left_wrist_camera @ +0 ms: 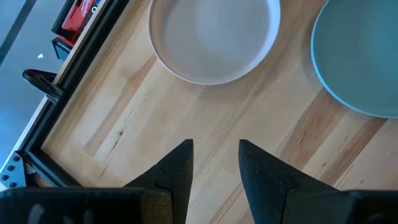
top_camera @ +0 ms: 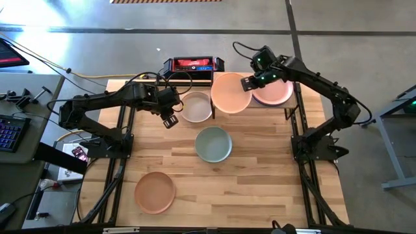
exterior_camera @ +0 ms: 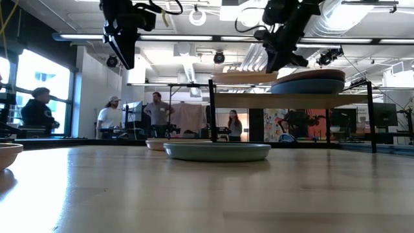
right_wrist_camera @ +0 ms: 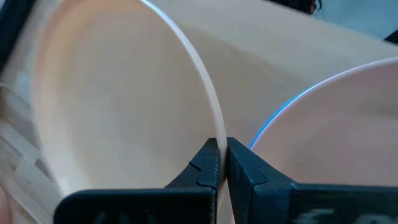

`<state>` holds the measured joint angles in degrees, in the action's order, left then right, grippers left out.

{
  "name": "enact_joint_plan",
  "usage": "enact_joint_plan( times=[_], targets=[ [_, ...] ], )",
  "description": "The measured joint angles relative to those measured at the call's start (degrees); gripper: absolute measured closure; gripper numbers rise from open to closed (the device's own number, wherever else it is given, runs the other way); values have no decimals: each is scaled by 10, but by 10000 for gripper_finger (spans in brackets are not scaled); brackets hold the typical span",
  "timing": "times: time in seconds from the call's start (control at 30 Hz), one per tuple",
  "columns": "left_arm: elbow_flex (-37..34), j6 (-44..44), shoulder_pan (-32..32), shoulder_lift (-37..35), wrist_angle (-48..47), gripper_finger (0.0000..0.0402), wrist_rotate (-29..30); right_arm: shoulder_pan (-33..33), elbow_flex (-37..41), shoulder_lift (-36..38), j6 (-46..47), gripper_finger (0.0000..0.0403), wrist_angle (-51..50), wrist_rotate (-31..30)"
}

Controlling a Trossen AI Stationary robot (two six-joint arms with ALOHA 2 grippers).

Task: Place and stack plates onto a shelf
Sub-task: Put the white plate on the shelf

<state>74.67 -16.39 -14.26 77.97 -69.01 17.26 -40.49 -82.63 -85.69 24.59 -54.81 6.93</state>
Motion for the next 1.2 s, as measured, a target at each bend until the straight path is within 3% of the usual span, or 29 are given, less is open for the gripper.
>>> enact_joint_plan(
  times=[0.83,1.2],
  targets=[
    [0,0,0,0,0,286,0,-20,0,-28,-10,403,-32,-24],
    [0,0,0,0,0,286,0,-27,0,-28,-4,403,-2,-21]
  ],
)
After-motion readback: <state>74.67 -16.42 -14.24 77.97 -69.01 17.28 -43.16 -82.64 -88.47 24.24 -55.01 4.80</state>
